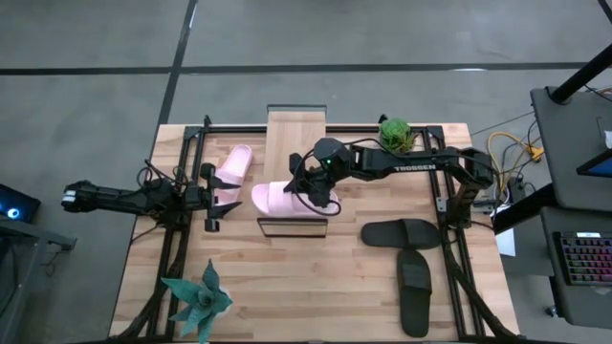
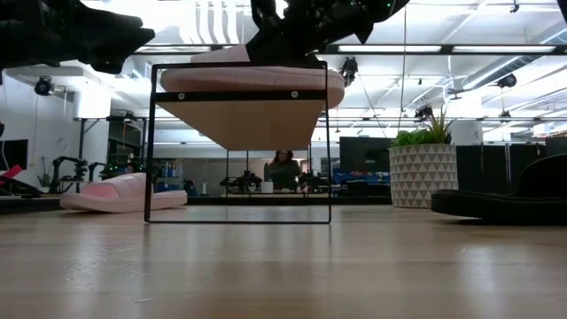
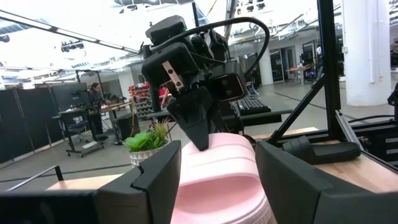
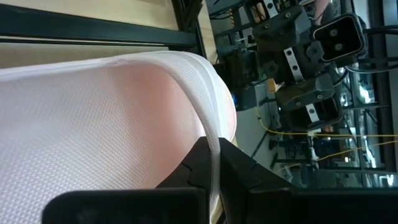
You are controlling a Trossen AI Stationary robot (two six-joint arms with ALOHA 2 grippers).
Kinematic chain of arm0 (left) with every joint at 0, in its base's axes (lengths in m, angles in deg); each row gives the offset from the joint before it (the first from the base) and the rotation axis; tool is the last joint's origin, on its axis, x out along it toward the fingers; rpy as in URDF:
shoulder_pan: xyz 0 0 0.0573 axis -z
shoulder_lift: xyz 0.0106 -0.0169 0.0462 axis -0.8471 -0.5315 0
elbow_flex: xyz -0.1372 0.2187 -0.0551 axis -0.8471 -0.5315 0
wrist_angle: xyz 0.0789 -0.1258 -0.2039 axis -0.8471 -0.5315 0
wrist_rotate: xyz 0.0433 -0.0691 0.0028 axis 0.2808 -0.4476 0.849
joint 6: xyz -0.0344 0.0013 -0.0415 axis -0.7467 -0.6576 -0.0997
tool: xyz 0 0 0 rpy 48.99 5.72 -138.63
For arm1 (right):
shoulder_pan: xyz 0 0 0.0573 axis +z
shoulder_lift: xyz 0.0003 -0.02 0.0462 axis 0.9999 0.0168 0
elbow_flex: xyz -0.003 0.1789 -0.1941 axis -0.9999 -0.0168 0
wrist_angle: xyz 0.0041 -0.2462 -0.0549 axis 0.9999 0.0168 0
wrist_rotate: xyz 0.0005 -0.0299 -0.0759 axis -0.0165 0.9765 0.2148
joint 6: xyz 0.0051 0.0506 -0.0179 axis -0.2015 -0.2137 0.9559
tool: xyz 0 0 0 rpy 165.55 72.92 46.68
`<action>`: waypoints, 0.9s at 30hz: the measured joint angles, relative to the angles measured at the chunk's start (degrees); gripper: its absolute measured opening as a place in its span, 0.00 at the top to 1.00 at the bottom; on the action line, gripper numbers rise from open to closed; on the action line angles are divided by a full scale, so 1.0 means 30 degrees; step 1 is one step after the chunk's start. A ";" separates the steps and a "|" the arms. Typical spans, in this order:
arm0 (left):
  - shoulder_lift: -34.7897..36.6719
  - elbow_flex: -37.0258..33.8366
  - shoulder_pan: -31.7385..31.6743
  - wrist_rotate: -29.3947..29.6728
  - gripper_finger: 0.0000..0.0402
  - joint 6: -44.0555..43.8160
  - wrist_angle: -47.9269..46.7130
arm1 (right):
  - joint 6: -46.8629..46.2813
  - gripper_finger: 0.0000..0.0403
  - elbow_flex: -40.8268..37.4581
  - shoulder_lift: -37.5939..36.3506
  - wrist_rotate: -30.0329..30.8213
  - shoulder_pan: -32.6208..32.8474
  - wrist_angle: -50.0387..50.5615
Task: Pick and place slides into the shelf
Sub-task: Put the right pink slipper on the shelf
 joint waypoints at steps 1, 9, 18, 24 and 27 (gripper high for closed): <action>0.0000 0.0000 -0.0002 -0.0001 0.52 0.0000 -0.0005 | -0.0045 0.98 0.0000 0.0000 0.0000 0.0054 0.0007; -0.0039 -0.0001 0.0000 0.0001 0.52 0.0000 0.0004 | -0.1787 0.92 -0.0007 0.0018 0.0007 0.0083 0.0053; -0.0117 -0.0004 0.0000 -0.0004 0.52 0.0000 -0.0004 | -0.2941 0.76 0.0233 0.0022 0.0016 0.0388 0.0500; -0.0146 -0.0007 0.0000 -0.0005 0.52 0.0000 -0.0014 | -0.4925 0.67 0.1246 0.0001 0.0040 0.0503 0.1917; -0.0138 -0.0003 -0.0003 -0.0002 0.52 0.0000 0.0000 | -0.5608 0.65 0.2046 -0.0036 0.0746 0.0581 0.3068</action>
